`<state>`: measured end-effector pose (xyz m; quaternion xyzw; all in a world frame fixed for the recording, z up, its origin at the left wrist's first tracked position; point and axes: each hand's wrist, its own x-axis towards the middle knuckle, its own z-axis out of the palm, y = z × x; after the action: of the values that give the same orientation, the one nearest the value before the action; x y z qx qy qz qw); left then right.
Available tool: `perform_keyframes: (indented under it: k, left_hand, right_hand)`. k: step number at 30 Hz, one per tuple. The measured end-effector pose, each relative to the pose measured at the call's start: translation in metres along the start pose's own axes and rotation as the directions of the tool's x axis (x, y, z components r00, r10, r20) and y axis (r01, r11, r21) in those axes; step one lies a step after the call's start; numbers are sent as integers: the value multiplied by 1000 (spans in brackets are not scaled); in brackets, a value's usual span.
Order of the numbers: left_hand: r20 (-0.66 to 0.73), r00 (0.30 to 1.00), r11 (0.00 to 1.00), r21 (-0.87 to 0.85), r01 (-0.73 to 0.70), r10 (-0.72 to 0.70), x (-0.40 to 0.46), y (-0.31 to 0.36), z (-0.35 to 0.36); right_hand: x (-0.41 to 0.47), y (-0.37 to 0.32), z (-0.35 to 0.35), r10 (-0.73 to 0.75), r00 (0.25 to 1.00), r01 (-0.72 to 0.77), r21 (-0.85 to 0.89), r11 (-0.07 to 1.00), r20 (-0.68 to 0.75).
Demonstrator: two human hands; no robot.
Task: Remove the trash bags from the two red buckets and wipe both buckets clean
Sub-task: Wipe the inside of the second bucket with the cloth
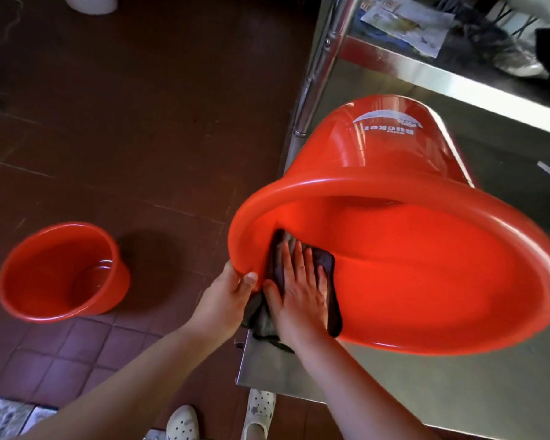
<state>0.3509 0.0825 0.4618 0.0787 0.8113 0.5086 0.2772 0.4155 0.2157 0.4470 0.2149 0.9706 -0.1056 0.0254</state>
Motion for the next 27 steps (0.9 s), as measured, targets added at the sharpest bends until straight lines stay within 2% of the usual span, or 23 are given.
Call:
perform_keyframes:
  k: [2,5,9,11,13,15,16,18,20,22,27]
  left_hand:
    - [40,998,999,-14,-46,47,2,6,-4]
    - [53,983,973,146,-179,173,3,26,-22]
    - [-6,944,896,316,-311,330,-1,54,-48]
    - [-33,921,869,347,-354,388,-1,60,-53]
    - [-62,918,893,263,-364,392,2,58,-50]
    - [-114,949,956,8,-294,293,4,47,-37]
    - [-94,972,964,-138,-229,217,6,37,-28]
    - [10,994,952,-288,-101,109,5,16,-9]
    - [46,998,936,-351,-29,49,3,-1,0]
    - [29,998,923,-381,-48,64,4,-7,2]
    - [-97,990,956,-264,-125,103,-1,-7,3]
  right_hand:
    - [13,8,-2,10,1000,-10,-28,1000,-3]
    - [46,30,-5,49,999,-48,-50,998,9]
    - [98,69,-14,99,995,-96,-85,992,26]
    - [119,84,-17,143,989,-138,-125,983,35]
    - [132,94,-16,158,987,-156,-144,977,4]
    - [137,96,-14,146,989,-143,-143,979,12]
    - [138,96,-13,147,989,-142,-140,980,29]
    - [132,90,-13,160,986,-151,-162,975,46]
    - [118,77,-13,151,988,-141,-188,972,42]
    - [92,55,-8,107,994,-103,-140,985,20]
    - [-2,-1,9,-50,999,50,-23,999,-14]
